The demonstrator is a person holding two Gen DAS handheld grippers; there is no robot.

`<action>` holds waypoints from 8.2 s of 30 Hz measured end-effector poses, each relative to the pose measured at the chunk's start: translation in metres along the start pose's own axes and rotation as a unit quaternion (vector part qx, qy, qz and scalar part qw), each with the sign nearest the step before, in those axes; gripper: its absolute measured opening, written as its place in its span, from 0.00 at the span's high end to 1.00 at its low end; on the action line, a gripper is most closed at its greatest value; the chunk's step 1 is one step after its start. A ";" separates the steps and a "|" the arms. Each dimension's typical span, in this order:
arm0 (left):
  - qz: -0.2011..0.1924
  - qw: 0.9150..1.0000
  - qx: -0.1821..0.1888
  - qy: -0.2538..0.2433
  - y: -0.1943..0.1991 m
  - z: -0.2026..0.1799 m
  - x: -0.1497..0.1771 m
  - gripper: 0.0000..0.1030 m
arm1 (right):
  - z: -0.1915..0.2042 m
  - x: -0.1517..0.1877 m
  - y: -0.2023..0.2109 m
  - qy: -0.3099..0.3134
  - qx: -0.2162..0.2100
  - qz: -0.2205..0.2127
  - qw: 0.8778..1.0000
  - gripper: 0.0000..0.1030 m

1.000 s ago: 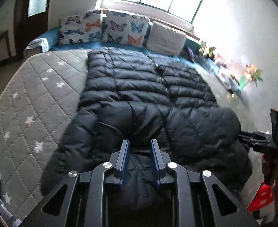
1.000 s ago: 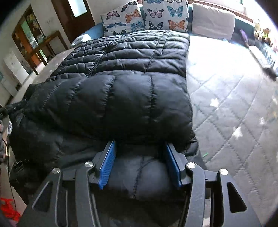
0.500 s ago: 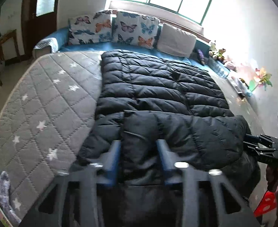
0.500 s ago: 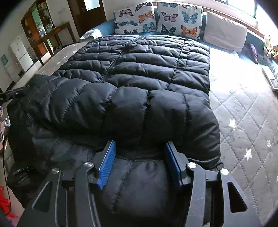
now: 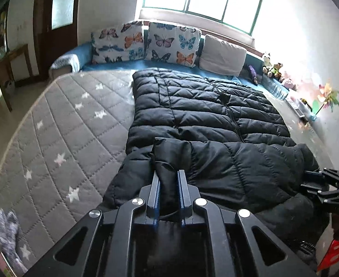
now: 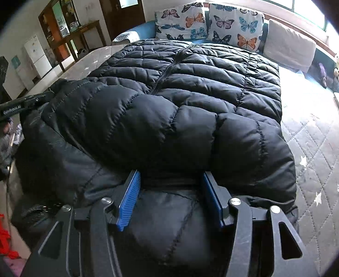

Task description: Fold large clothes

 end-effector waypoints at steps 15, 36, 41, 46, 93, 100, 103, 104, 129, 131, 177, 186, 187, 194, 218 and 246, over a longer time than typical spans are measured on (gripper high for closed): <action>-0.036 0.998 0.051 -0.009 0.070 -0.029 -0.025 0.80 | 0.062 -0.025 0.012 0.049 -0.054 0.001 0.997 0.42; 0.082 0.992 0.091 -0.026 -0.040 -0.024 0.005 0.90 | 0.064 -0.009 -0.031 0.056 -0.068 0.033 0.996 0.40; 0.087 0.992 0.085 -0.036 -0.040 -0.029 0.003 0.90 | 0.067 -0.008 -0.031 0.067 -0.064 0.030 0.995 0.39; 0.087 0.992 0.084 -0.037 -0.032 -0.028 0.000 0.90 | 0.068 -0.013 -0.013 0.064 -0.058 0.036 0.996 0.40; 0.122 0.978 0.088 0.145 -0.141 0.128 -0.207 0.37 | -0.225 -0.154 -0.067 -0.172 -0.072 0.104 0.977 0.37; 0.117 0.969 0.118 0.185 -0.202 0.144 -0.214 0.37 | -0.260 -0.161 -0.110 -0.215 -0.124 0.072 0.966 0.37; 0.116 0.967 0.122 0.193 -0.219 0.147 -0.215 0.37 | -0.264 -0.164 -0.123 -0.217 -0.140 0.065 0.964 0.37; 0.117 0.966 0.122 0.195 -0.226 0.149 -0.216 0.37 | -0.264 -0.165 -0.127 -0.216 -0.143 0.064 0.964 0.37; -0.029 0.981 0.150 0.123 -0.066 0.049 -0.253 0.89 | -0.176 -0.173 0.035 -0.090 -0.145 -0.049 0.984 0.83; -0.046 0.980 0.158 0.113 -0.024 0.042 -0.240 0.89 | -0.161 -0.161 0.065 -0.070 -0.136 -0.060 0.986 0.83; -0.062 0.986 0.124 0.087 0.244 -0.012 0.099 0.88 | -0.027 0.111 0.108 0.132 -0.016 -0.093 0.987 0.81; 0.012 0.986 0.154 0.064 0.118 -0.091 0.032 0.88 | -0.016 0.119 0.107 0.159 0.013 -0.091 0.983 0.81; 0.020 0.987 0.147 0.063 0.104 -0.092 0.027 0.88 | -0.016 0.120 0.106 0.161 0.014 -0.091 0.983 0.81; 0.068 0.988 0.131 0.048 0.045 -0.089 0.062 0.88 | -0.012 0.120 0.116 0.168 0.030 -0.100 0.980 0.67; 0.055 0.985 0.161 -0.005 0.040 -0.090 0.109 0.88 | 0.024 -0.023 0.117 0.020 0.000 -0.035 0.999 0.54; 0.045 0.991 0.116 -0.041 0.080 -0.071 0.132 0.88 | 0.057 0.059 0.091 0.079 -0.004 0.126 0.989 0.51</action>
Point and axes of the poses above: each gripper's, at about its wrist camera, not at the fingertips, and y roughly against the way its jaws point, z to its left, x to its underside, the point moved 2 cm from there along -y, roughly the way its jaws point, and after that the axes turned 2 degrees about -y, right-handed, at the moved point
